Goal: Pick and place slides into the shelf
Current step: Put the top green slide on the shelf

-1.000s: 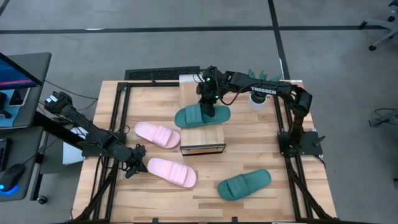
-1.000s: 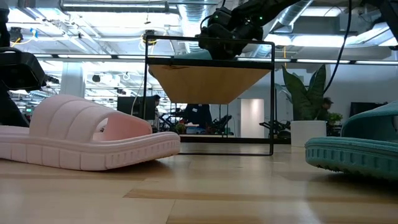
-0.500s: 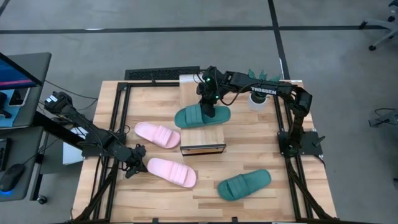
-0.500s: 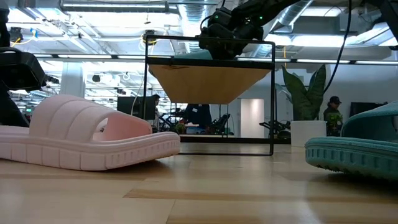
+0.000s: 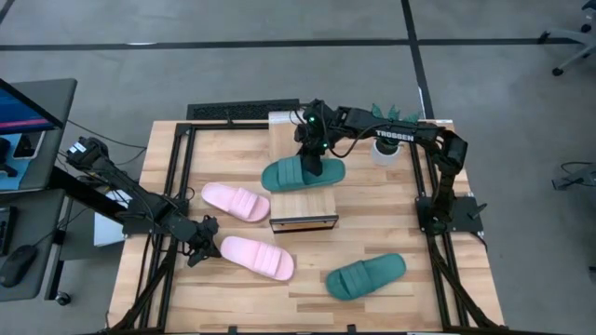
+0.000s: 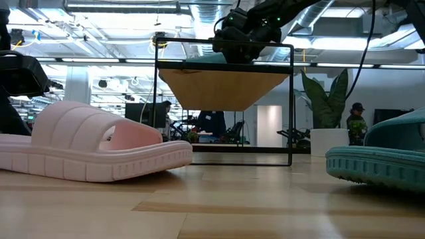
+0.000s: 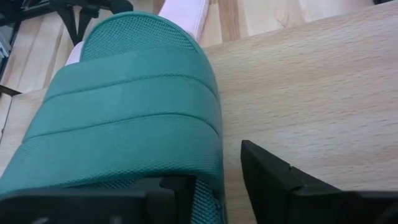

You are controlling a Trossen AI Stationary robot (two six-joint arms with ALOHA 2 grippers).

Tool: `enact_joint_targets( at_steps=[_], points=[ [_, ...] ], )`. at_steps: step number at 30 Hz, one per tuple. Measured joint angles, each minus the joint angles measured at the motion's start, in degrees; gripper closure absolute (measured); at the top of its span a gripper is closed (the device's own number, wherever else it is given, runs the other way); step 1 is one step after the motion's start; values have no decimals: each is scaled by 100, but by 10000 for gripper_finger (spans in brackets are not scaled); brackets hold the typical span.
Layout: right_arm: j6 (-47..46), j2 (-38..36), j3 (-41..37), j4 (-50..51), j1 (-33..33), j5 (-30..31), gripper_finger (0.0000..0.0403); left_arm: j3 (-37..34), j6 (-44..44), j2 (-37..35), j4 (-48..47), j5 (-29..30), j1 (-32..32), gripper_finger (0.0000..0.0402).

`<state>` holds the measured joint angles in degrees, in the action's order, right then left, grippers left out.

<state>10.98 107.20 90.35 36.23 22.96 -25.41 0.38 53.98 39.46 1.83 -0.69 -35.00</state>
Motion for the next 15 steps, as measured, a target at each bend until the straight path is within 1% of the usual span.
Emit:
enact_joint_targets(
  at_steps=[8,15],
  points=[
    [151,-47,-9,93,-6,19,237,2,0,0,0,0,0,401],
    [290,-155,130,256,-4,40,227,2,2,0,0,0,0,401]
  ],
)
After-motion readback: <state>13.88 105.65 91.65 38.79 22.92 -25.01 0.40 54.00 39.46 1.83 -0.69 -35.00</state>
